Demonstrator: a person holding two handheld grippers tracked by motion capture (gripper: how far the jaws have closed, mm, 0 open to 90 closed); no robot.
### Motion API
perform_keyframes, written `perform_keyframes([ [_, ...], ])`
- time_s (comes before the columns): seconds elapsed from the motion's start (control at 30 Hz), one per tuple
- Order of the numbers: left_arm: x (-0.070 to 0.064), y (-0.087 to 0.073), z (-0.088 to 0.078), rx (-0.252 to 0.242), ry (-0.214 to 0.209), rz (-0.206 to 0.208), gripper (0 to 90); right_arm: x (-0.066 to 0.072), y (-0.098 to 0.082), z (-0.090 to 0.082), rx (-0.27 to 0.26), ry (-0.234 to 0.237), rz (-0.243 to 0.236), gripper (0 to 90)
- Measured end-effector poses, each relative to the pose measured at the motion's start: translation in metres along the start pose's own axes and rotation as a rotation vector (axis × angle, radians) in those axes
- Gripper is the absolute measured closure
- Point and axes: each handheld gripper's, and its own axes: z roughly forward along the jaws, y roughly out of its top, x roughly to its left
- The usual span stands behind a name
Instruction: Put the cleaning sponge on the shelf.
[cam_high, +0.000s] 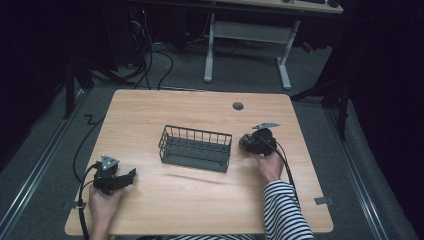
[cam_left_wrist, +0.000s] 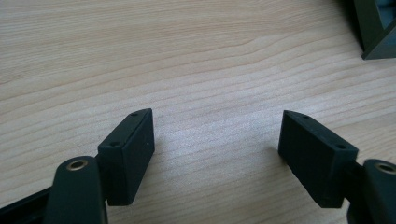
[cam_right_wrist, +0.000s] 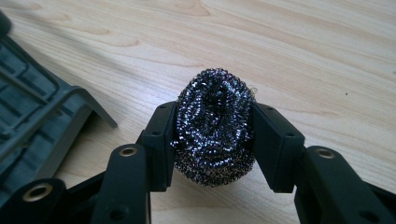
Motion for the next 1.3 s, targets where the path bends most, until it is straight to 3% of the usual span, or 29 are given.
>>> perform_keyframes([
  [0.3, 0.000, 0.000, 0.000, 0.000, 0.000, 0.001, 27.4, 0.001, 0.003, -0.018, -0.037, 0.024, -0.007, 54.4],
  [0.57, 0.000, 0.000, 0.000, 0.000, 0.002, 0.002, 27.4, 0.007, 0.005, -0.050, -0.121, 0.065, -0.027, 54.4],
  [0.83, -0.001, 0.000, 0.000, 0.000, 0.004, 0.003, 27.4, 0.016, 0.013, -0.074, -0.158, 0.101, -0.070, 56.9],
  [1.07, -0.001, 0.000, 0.000, 0.001, 0.005, 0.004, 27.4, 0.029, 0.028, -0.095, -0.212, 0.137, -0.114, 57.3],
  [1.3, -0.001, 0.000, 0.000, 0.001, 0.005, 0.004, 27.4, 0.049, 0.041, -0.103, -0.234, 0.174, -0.171, 57.3],
])
